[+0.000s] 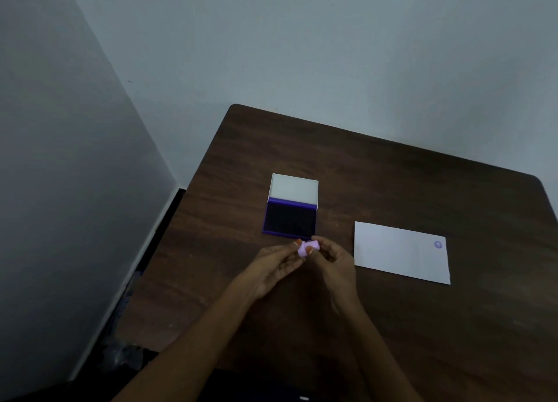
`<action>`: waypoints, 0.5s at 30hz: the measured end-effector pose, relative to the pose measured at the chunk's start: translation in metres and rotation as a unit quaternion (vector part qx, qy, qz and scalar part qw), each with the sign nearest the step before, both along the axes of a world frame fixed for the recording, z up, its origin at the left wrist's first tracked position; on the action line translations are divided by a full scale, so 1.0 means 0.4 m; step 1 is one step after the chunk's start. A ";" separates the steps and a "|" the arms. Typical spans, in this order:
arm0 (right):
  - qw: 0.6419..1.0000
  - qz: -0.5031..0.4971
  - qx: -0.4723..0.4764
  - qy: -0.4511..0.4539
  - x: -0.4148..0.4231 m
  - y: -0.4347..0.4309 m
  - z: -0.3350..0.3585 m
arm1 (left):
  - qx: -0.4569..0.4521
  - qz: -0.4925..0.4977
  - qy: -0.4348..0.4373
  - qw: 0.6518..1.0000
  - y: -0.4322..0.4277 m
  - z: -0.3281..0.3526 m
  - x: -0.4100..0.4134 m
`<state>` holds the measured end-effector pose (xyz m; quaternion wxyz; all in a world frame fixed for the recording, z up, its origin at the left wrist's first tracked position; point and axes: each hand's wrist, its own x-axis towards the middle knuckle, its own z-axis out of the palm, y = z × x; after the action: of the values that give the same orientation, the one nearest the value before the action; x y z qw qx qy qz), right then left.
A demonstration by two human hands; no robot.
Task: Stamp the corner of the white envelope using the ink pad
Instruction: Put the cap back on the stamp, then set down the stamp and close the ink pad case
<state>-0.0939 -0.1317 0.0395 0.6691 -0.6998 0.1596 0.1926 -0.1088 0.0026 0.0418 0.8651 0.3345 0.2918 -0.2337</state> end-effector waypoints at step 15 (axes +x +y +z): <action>0.972 0.134 -0.161 -0.110 0.015 0.035 -0.049 | 0.342 0.080 0.018 0.936 0.051 -0.047 0.017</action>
<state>-0.0881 -0.1178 0.0197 0.5294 -0.8300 0.0189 0.1745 -0.1021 0.0232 0.0229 0.7088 0.5818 0.3952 -0.0553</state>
